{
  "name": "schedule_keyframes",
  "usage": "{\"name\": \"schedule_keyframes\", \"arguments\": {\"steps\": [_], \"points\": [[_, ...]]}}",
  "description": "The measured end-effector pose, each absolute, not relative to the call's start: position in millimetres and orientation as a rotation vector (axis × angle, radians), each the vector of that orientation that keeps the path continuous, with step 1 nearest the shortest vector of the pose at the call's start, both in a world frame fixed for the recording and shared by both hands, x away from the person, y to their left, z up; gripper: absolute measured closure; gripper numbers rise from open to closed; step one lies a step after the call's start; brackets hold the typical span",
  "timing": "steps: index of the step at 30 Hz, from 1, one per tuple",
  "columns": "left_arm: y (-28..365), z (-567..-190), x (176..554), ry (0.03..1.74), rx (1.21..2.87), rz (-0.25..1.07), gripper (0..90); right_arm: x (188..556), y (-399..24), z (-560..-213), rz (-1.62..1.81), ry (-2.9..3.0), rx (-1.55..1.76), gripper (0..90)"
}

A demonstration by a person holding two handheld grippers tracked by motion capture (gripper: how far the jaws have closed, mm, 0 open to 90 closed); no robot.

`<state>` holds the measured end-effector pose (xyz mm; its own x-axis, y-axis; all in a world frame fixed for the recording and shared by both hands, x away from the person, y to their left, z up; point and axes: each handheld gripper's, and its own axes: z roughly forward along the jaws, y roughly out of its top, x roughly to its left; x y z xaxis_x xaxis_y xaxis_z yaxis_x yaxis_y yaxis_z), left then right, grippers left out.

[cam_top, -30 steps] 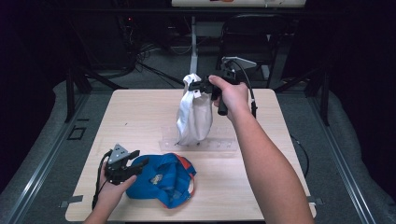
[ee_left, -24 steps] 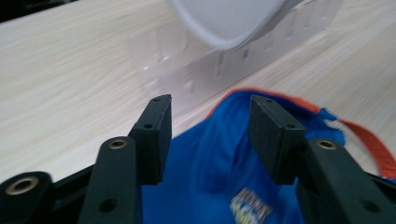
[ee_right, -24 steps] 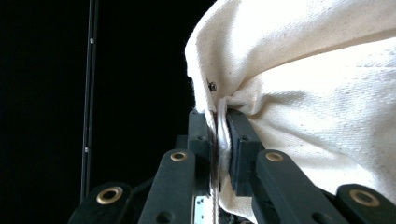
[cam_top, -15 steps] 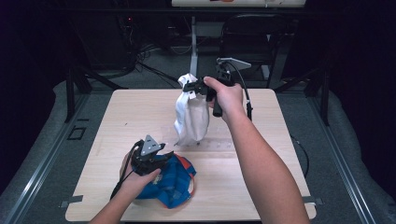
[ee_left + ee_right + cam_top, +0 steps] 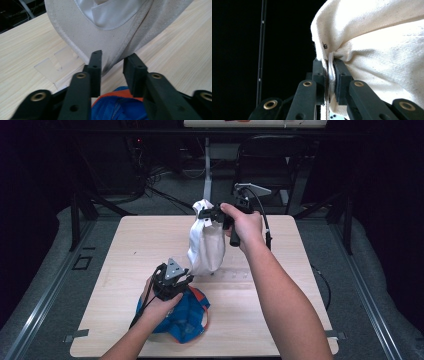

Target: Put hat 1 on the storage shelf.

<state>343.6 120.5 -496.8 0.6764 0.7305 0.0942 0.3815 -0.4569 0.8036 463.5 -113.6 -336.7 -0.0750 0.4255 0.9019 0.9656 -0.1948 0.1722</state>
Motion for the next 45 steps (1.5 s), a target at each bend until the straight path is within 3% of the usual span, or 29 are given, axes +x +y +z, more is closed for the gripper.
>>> {"name": "schedule_keyframes", "arguments": {"steps": [7,18,31,41,45], "points": [[128.1,-498.2,344.0,0.858,2.081,0.563,80.3,461.0,-115.1,-337.4,-1.234,-1.513,-1.636,81.6],[148.0,-509.2,347.2,0.911,2.007,0.494,83.5,459.9,-111.9,-348.0,-1.187,-1.546,-1.652,81.5],[161.0,-523.2,348.6,0.962,1.954,0.425,84.1,459.9,-102.2,-360.3,-1.142,-1.602,-1.673,81.3],[161.4,-532.3,349.7,0.988,2.003,0.386,84.1,461.5,-94.5,-369.6,-1.094,-1.665,-1.689,79.3],[160.2,-532.3,348.1,1.0,1.989,0.383,77.7,460.6,-97.9,-367.0,-1.112,-1.671,-1.692,75.3]]}}
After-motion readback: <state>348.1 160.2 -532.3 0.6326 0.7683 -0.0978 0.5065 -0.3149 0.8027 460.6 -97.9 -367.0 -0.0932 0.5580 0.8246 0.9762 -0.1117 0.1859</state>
